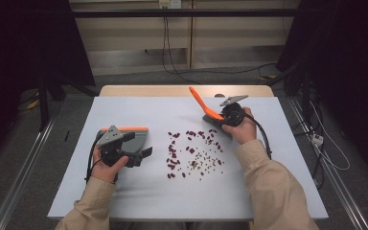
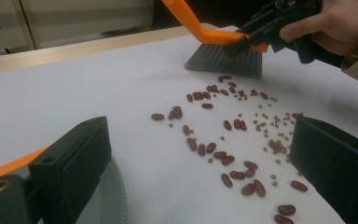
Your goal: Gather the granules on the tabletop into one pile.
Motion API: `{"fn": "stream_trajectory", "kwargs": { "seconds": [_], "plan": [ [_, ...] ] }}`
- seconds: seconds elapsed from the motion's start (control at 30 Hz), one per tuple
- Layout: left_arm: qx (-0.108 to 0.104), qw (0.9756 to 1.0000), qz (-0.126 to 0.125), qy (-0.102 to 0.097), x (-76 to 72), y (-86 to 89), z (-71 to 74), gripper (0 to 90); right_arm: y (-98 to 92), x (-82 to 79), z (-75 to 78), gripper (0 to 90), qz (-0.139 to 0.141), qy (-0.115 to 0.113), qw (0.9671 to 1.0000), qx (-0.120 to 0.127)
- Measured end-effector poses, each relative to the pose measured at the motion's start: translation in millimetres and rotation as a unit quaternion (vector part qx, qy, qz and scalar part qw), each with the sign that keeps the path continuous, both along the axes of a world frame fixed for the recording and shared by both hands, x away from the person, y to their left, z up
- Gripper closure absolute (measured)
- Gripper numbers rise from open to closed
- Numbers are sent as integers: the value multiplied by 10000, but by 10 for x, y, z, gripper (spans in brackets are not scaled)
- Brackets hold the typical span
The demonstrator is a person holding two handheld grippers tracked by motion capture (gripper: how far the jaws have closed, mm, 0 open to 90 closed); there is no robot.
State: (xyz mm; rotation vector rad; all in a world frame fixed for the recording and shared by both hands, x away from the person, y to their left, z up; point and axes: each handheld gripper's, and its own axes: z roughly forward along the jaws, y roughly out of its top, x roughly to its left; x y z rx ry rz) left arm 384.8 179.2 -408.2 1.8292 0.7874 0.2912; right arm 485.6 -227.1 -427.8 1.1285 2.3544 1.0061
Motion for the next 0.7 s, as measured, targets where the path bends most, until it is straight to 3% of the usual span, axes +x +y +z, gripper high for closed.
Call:
{"fn": "stream_trajectory", "kwargs": {
  "seconds": [0.27, 0.7],
  "plan": [
    [-21, 10000, 86, 0, 12, 40, 1, 54, 80, -153, 15, 703, 624, -81, 9976, -278],
    [1, 10000, 98, -13, 8, 42, 6, 54, 134, -482, 48, 702, 1318, -35, 9908, -294]
  ]
}}
